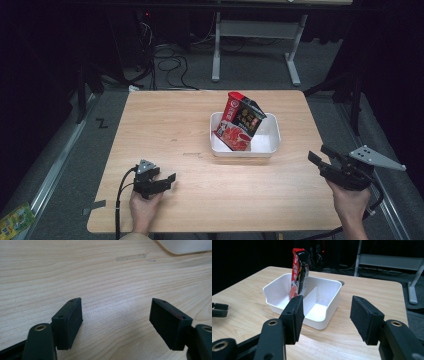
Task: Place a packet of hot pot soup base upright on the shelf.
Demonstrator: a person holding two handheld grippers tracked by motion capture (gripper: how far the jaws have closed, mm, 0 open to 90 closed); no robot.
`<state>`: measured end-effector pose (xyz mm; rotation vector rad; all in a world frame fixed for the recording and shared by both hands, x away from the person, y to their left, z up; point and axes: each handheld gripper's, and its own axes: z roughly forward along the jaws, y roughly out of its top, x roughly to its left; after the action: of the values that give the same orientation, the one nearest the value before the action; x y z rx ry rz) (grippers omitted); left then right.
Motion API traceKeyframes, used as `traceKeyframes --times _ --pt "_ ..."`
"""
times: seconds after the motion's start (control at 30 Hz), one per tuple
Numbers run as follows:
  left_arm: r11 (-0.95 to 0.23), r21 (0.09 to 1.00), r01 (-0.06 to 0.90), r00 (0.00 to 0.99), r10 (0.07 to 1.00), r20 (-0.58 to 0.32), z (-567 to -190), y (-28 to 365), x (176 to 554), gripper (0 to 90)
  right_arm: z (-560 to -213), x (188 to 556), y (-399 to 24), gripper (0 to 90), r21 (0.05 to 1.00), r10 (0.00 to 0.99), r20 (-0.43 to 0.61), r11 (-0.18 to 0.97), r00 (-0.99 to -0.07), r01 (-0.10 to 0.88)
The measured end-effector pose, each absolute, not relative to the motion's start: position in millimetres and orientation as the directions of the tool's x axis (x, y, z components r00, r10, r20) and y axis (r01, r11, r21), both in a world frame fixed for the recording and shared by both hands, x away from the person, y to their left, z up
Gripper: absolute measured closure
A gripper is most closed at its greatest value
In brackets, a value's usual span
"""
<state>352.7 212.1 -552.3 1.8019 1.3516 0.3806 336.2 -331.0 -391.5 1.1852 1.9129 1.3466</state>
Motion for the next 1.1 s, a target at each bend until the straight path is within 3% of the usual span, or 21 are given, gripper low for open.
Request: traceKeyframes --times 1.1 --pt "-0.079 0.766 0.638 0.377 0.899 -0.221 -551.8 211.5 351.5 26.9 -437.2 330.2 -320.8 47.7 0.901 0.871 0.11 0.116 -0.479 0.419"
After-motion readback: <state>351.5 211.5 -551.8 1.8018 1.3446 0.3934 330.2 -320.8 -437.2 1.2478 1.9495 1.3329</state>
